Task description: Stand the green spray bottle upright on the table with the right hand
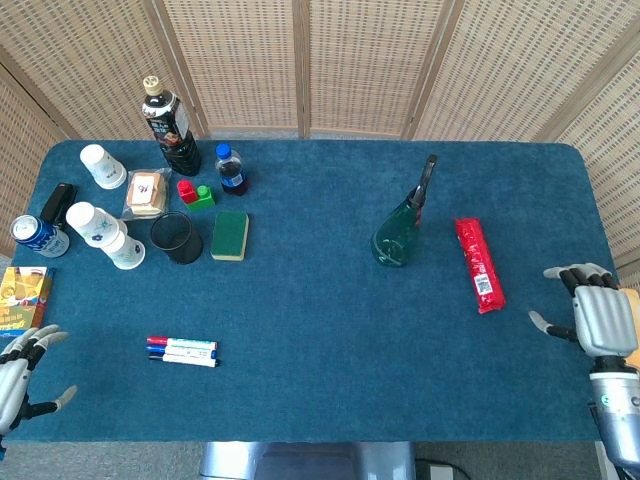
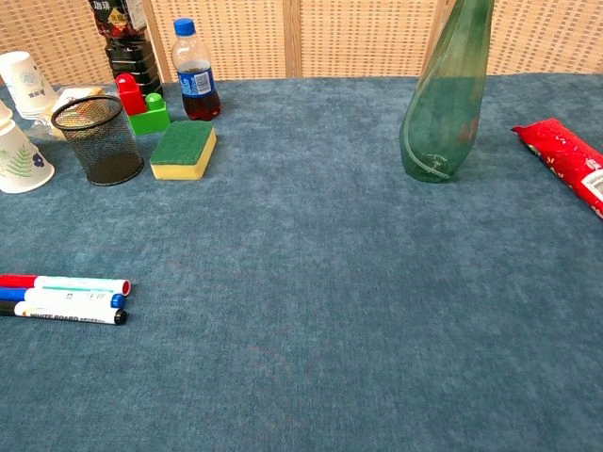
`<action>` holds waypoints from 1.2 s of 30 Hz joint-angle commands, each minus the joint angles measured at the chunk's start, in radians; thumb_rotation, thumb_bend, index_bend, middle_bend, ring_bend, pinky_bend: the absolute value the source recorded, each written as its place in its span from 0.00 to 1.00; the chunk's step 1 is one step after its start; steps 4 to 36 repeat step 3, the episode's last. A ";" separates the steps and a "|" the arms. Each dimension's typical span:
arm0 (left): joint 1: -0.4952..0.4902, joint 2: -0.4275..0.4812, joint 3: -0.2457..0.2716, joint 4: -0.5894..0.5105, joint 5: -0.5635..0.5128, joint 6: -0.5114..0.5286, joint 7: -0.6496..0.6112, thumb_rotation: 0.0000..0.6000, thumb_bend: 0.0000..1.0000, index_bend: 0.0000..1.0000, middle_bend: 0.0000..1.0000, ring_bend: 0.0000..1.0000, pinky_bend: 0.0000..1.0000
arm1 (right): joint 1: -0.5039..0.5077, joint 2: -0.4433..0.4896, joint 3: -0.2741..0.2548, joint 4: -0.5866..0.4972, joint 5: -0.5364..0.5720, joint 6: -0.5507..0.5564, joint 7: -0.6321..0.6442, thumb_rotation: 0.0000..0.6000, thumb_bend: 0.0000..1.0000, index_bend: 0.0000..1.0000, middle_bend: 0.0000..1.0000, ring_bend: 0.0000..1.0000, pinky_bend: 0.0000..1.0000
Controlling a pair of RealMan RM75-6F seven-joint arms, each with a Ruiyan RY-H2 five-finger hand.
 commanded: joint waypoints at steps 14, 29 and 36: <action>0.003 -0.006 0.000 0.010 0.005 -0.001 -0.011 1.00 0.30 0.19 0.15 0.09 0.00 | -0.022 0.022 -0.004 -0.046 0.003 0.019 -0.020 0.89 0.24 0.33 0.36 0.21 0.21; 0.003 -0.006 0.000 0.010 0.005 -0.001 -0.011 1.00 0.30 0.19 0.15 0.09 0.00 | -0.022 0.022 -0.004 -0.046 0.003 0.019 -0.020 0.89 0.24 0.33 0.36 0.21 0.21; 0.003 -0.006 0.000 0.010 0.005 -0.001 -0.011 1.00 0.30 0.19 0.15 0.09 0.00 | -0.022 0.022 -0.004 -0.046 0.003 0.019 -0.020 0.89 0.24 0.33 0.36 0.21 0.21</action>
